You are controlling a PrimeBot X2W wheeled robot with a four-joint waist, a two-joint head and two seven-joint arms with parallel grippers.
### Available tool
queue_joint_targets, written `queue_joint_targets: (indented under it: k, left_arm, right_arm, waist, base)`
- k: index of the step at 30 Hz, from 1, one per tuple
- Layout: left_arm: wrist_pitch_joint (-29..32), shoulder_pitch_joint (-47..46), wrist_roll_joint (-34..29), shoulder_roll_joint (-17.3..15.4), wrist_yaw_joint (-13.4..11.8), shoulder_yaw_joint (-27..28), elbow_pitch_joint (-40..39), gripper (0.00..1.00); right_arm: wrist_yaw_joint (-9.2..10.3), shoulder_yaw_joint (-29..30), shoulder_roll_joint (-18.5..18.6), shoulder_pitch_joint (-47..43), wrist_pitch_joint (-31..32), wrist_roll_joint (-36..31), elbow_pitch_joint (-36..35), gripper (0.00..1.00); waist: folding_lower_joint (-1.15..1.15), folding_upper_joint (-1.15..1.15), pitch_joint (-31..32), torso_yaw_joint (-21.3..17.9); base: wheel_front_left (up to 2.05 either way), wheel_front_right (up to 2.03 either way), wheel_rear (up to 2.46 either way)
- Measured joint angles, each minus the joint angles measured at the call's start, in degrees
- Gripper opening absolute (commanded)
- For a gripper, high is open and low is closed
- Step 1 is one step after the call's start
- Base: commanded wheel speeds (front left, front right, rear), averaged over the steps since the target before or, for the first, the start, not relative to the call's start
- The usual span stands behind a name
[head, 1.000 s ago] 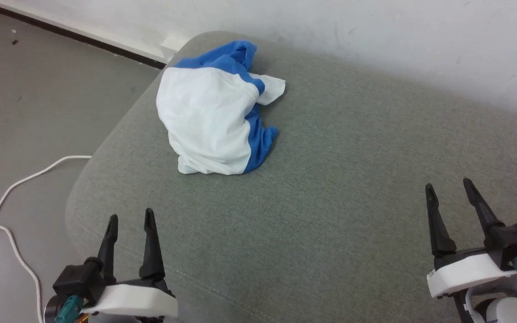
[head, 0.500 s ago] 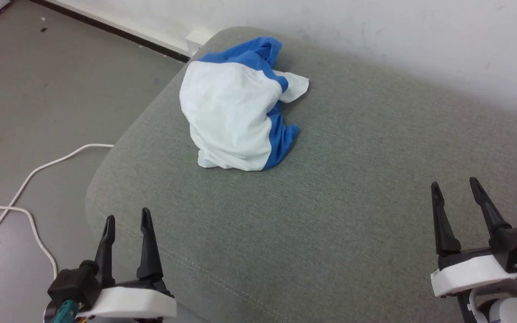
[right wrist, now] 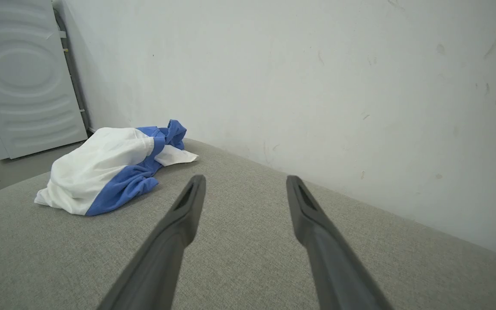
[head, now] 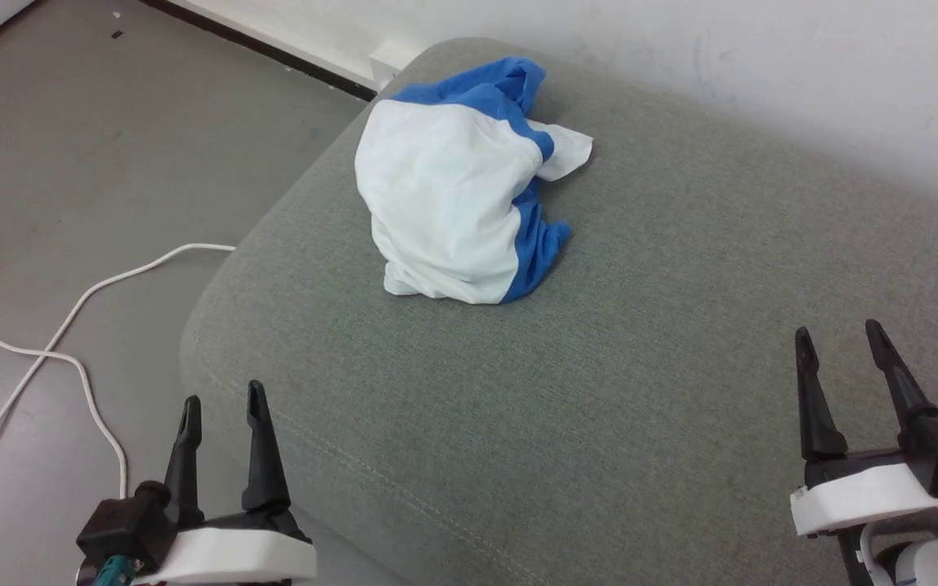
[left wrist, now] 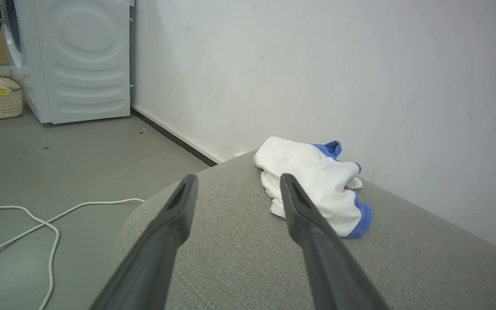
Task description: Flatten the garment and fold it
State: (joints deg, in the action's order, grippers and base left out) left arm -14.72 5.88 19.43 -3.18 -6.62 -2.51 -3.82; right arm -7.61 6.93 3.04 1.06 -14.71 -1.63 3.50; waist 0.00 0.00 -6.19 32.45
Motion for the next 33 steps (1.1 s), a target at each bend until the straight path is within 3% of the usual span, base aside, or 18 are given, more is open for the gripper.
queue_joint_targets:
  k: [6, 10, 14, 18, 23, 29, 33]
  left_arm:
    - [0.0, 0.0, 0.4, 0.0, 0.0, -0.1, -0.3, 1.0]
    - [0.0, -0.5, 6.6, 0.0, 0.1, -1.1, -2.5, 1.0]
    - [0.4, -3.8, 4.3, -0.3, 1.6, -3.2, -2.6, 1.0]
    - [6.4, -12.3, 3.3, -2.8, 1.6, -3.4, -7.3, 1.0]
    - [15.3, -26.0, 1.8, -8.3, 1.4, -0.9, -10.0, 1.0]
    - [26.1, -40.0, 4.4, -13.9, 1.9, 2.2, -3.9, 1.0]
    - [31.3, -46.5, 5.7, -16.7, 3.6, 2.1, 1.3, 1.0]
  right_arm:
    - [0.0, 0.0, 0.0, 0.0, 0.0, 0.0, -0.1, 1.0]
    - [0.0, 0.2, 0.0, 0.1, 0.0, 0.0, -0.4, 1.0]
    - [0.0, 0.5, 0.0, 0.1, 0.0, -0.1, -0.4, 1.0]
    - [0.0, 0.6, -0.1, 0.1, 0.1, -0.8, -1.2, 1.0]
    - [0.0, -0.1, 1.2, 1.0, 2.2, -1.9, -5.0, 1.0]
    - [0.0, -1.6, 7.2, 3.8, 6.7, -1.0, -14.4, 1.0]
    - [0.0, -1.5, 10.3, 4.2, 9.7, 0.6, -20.5, 1.0]
  waist:
    - [0.0, 0.0, -0.4, -0.2]
    - [0.0, 0.0, -1.2, -0.1]
    - [0.0, 0.0, -2.2, 0.2]
    - [0.0, 0.0, -3.7, 0.4]
    - [0.0, 0.0, -6.7, 0.3]
    - [0.01, 0.0, -12.1, -0.7]
    - [0.02, 0.0, -16.2, -1.8]
  base:
    - [0.0, 0.0, 0.0]
    - [0.0, 0.0, 0.0]
    - [0.0, 0.0, 0.0]
    - [0.0, 0.0, 0.0]
    - [0.0, 0.0, 0.0]
    - [0.0, 0.0, 0.0]
    - [0.0, 0.0, 0.0]
